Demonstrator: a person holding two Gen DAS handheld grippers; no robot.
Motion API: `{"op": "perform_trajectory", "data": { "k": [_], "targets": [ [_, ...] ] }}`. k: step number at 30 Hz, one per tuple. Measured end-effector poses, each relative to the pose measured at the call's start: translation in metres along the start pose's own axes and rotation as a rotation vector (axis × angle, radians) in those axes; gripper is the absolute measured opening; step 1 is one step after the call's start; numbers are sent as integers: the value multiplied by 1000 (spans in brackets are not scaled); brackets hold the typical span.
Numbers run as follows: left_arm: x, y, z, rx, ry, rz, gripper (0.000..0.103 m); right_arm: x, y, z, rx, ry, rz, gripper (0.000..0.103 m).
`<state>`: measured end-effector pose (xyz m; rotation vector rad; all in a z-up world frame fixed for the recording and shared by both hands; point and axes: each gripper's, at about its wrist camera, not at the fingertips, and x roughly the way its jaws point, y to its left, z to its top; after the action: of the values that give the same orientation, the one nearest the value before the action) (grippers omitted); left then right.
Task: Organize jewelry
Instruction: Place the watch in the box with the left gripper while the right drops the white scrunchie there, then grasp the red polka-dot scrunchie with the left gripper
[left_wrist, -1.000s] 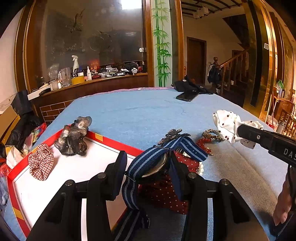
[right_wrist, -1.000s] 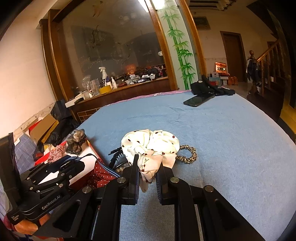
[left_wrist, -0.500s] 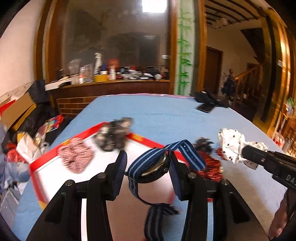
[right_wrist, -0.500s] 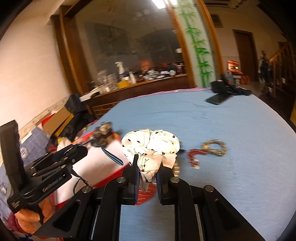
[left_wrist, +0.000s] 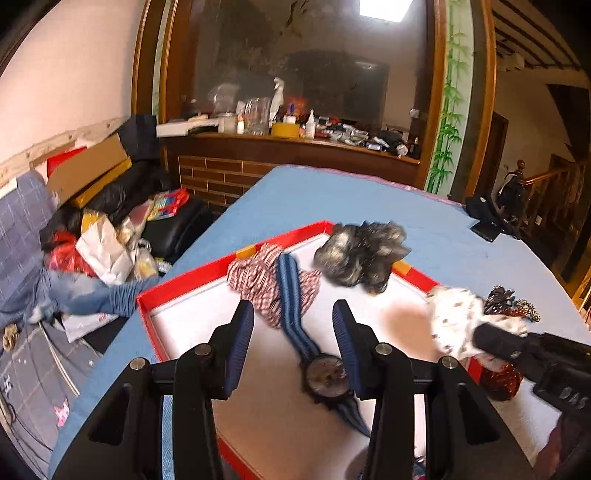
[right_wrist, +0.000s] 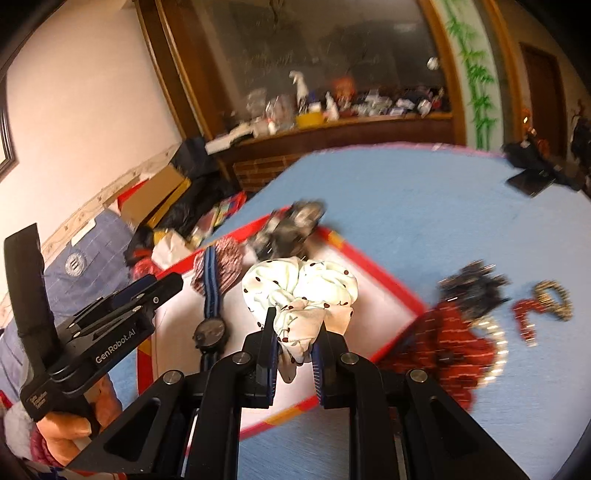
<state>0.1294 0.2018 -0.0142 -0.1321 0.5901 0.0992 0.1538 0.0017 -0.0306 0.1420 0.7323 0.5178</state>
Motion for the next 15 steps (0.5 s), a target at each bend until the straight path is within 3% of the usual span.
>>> {"op": "perform_trajectory", "data": {
  "k": [4, 9, 11, 15],
  "targets": [
    [10, 6, -5, -21, 41, -12, 43, 29, 8, 0, -1, 52, 2, 18],
    [13, 8, -5, -34, 67, -31, 43, 47, 7, -3, 11, 123, 18, 42],
    [11, 4, -6, -30, 66, -30, 43, 33, 3, -1, 3, 80, 6, 48],
    [3, -6, -4, -18, 53, -35, 43, 2, -2, 0, -2, 14, 34, 48]
  ]
}}
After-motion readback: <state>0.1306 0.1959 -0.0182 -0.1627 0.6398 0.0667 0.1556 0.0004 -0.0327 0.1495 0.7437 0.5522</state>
